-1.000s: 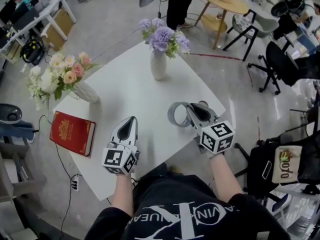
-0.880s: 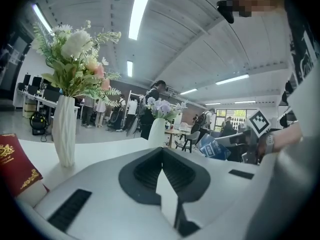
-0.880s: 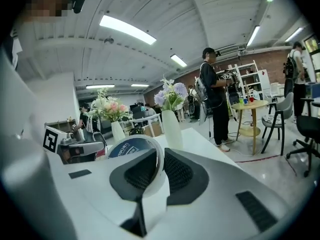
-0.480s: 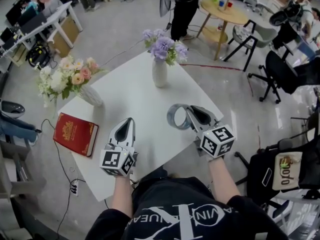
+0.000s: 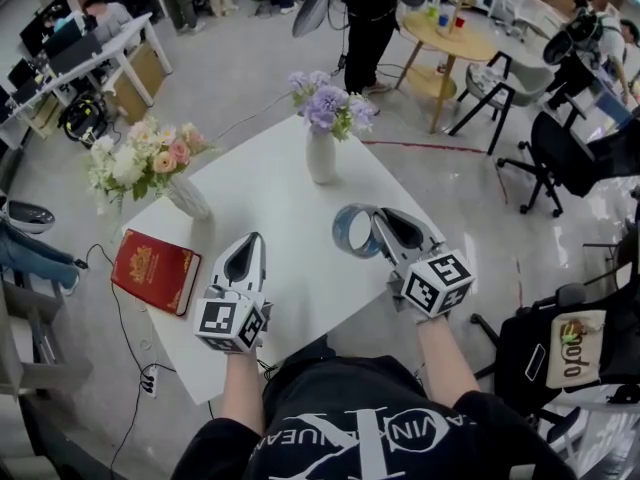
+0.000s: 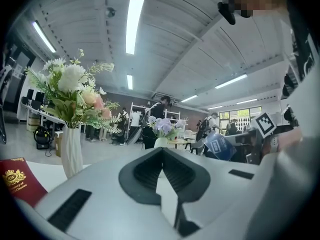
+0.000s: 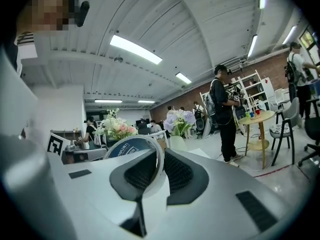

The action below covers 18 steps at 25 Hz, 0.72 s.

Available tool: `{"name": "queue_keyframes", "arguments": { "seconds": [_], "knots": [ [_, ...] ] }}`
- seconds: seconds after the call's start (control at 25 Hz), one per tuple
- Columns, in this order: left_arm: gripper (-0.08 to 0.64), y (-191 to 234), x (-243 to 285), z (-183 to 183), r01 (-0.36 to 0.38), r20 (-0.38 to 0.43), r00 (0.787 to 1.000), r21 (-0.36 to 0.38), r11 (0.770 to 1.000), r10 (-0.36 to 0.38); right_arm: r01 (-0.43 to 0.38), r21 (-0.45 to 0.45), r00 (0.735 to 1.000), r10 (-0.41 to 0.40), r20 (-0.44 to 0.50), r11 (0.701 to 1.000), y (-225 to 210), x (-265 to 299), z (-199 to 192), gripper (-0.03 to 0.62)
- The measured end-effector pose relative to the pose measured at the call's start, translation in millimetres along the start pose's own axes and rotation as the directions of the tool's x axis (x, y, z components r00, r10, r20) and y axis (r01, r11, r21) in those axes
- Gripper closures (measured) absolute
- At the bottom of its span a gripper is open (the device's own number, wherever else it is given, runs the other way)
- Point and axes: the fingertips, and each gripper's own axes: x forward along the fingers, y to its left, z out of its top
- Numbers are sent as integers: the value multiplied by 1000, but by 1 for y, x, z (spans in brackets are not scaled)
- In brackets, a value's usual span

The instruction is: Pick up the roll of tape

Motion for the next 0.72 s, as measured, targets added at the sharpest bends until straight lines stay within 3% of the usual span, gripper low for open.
{"name": "queue_keyframes", "arguments": {
  "seconds": [0.72],
  "knots": [
    [561,9,-11,40,-48,86,995,36,998,44,-55,-17,994,56,91,998,15,4,36,531]
  ]
}}
